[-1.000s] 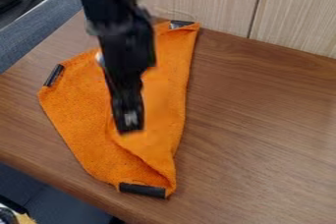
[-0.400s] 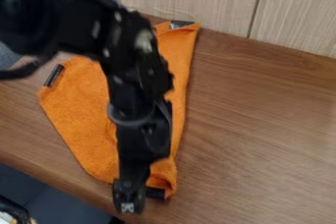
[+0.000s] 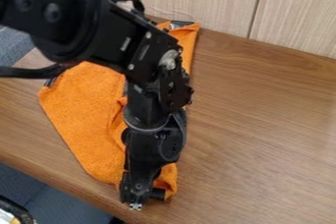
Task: Fold the orange cloth from botton of the top left
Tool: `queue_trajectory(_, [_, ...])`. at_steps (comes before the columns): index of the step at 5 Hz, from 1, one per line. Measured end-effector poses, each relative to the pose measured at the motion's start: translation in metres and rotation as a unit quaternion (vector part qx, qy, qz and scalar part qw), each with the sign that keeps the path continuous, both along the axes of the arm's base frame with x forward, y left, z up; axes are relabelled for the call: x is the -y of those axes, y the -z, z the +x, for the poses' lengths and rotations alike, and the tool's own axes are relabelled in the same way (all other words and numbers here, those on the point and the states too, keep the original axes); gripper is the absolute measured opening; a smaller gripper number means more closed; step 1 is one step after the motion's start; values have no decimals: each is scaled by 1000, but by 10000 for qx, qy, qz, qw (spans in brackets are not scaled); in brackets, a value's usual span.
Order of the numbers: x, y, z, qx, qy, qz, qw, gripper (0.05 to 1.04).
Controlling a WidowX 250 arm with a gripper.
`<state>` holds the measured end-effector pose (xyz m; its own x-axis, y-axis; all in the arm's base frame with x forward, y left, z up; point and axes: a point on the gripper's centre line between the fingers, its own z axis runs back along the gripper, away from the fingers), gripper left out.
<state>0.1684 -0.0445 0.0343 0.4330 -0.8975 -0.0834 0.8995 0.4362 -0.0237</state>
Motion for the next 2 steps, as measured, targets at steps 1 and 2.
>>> queue_trajectory(1, [0, 0, 5, 8, -32, 43, 10000, 402])
queue_trajectory(2, [0, -1, 6, 12, -43, 30, 10000, 219])
